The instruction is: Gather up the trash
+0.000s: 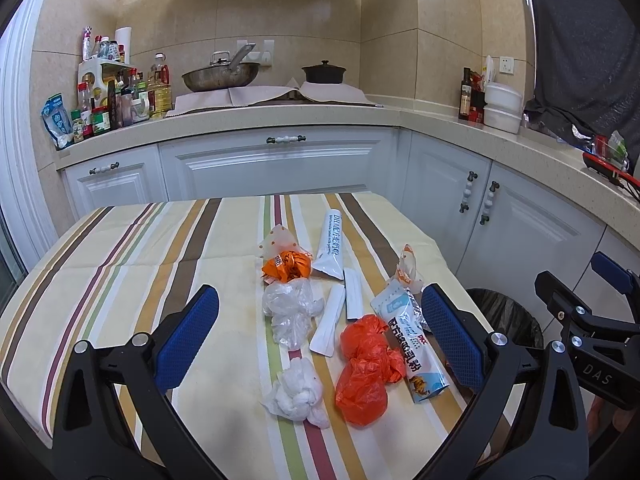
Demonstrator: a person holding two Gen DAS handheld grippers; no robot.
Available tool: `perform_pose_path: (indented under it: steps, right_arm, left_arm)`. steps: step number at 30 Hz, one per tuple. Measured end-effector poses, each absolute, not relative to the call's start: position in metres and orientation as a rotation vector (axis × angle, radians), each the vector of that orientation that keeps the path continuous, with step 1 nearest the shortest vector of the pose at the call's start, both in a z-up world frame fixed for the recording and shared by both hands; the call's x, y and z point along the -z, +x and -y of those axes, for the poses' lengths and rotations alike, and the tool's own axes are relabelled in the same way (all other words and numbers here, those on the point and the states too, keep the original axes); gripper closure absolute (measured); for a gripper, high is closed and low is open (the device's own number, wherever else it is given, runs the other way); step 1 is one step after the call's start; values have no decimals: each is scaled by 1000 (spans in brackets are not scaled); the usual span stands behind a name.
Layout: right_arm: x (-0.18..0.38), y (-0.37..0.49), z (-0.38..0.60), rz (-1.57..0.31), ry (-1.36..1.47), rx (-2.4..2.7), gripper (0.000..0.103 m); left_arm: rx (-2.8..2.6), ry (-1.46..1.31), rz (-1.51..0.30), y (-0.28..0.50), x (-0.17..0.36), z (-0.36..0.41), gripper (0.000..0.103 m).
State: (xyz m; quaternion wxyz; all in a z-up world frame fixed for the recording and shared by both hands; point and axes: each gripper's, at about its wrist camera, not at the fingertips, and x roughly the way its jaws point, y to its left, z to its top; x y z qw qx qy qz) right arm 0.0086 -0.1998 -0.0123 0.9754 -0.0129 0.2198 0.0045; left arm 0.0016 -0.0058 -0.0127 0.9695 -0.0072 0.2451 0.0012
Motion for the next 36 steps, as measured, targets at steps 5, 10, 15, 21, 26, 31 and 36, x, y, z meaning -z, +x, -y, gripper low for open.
perform_pose_path:
  steps: [5,10,15,21,26,31,36]
  right_arm:
    - [12,9,200,-445,-27,-9,7]
    - [13,9,200,-446,-27,-9,7]
    - [13,9,199,-447,-26,-9,7]
    - [14,10,199,-448,-27,-8,7]
    - [14,10,199,-449,-27,-8,7]
    - [14,10,200,-449,-27,-8,7]
    - [14,10,199,-451,-27,-8,7]
  left_arm:
    - [1,-17,-502,5,20,6,4]
    - [3,-20,-506,5,21,5,4]
    - [5,-23,-512,4,20,5,4]
    - [7,-22,-517,5,20,5,4]
    - [6,-21,-519,6,20,6,4]
    - [6,-22,-519,6,20,6,4]
    - [6,-21,-519,3,20,6,4]
